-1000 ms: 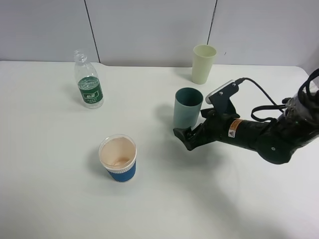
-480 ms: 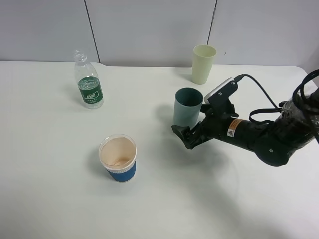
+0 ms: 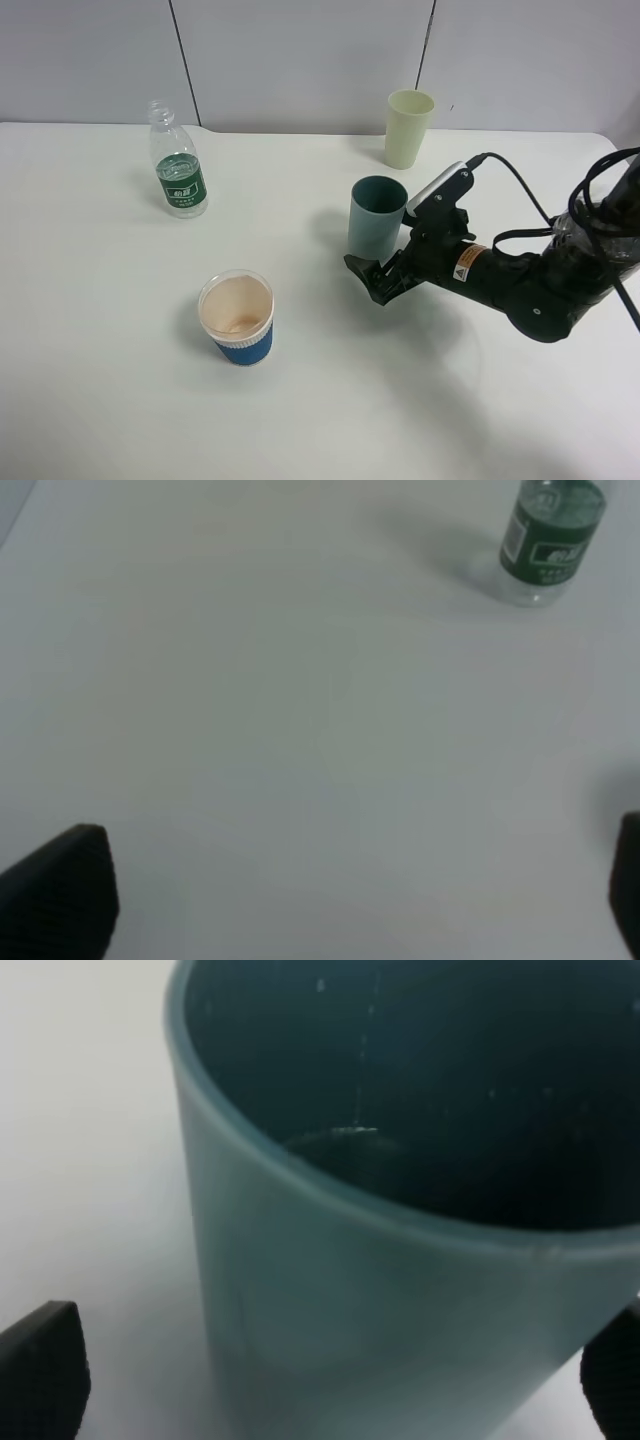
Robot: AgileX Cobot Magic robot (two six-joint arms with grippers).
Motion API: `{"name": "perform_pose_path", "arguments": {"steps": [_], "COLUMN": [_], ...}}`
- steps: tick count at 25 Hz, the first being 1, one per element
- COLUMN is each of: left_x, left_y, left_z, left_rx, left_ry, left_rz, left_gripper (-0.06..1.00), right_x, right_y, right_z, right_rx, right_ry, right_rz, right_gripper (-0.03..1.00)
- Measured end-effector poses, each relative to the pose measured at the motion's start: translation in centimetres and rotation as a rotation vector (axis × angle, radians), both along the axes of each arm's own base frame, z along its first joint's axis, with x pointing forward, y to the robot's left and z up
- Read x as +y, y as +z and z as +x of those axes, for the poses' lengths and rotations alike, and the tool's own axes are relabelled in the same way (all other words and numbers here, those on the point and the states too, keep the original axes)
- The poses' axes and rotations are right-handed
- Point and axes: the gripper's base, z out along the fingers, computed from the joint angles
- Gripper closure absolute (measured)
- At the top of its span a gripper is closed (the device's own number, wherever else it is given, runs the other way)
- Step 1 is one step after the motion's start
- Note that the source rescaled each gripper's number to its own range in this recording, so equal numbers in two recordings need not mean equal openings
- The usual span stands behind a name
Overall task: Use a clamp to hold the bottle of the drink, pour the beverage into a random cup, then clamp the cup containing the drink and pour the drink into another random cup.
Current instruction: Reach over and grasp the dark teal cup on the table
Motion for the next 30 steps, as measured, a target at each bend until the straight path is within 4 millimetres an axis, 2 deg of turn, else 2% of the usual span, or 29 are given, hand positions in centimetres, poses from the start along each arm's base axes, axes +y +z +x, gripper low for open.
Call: {"name": "perform_pose_path", "arguments": {"steps": [11,19,27,28,29,30], "left_x": [0.0,0.0,0.0,0.0,0.0,0.0], "left_y": [0.0,0.0,0.0,0.0,0.0,0.0], "left_z": [0.0,0.0,0.0,0.0,0.0,0.0], "left_rx": [0.000,0.000,0.000,0.000,0.000,0.000], "left_ry": [0.000,0.000,0.000,0.000,0.000,0.000], "left_rz": [0.000,0.000,-0.001,-0.001,-0.001,-0.001], "left_gripper": [-0.05,-0.05,-0.05,-0.05,-0.05,-0.05], "right_x": [0.0,1.1,1.3,1.3,1.3,1.3], "right_y": [-1.5,-0.8,-0.7,-0.7,-0.7,-0.7], "right_z": [0.2,2.1,2.3,2.3,2.3,2.3], "right_rx": [0.014,-0.056,-0.064,-0.064,-0.064,-0.064], "right_ry": [-0.010,0.019,0.037,0.039,0.039,0.040], "right_rz": [-0.006,0.024,0.027,0.027,0.027,0.026], "right_gripper": [-0.03,-0.03,-0.03,-0.01,0.09,0.24]}}
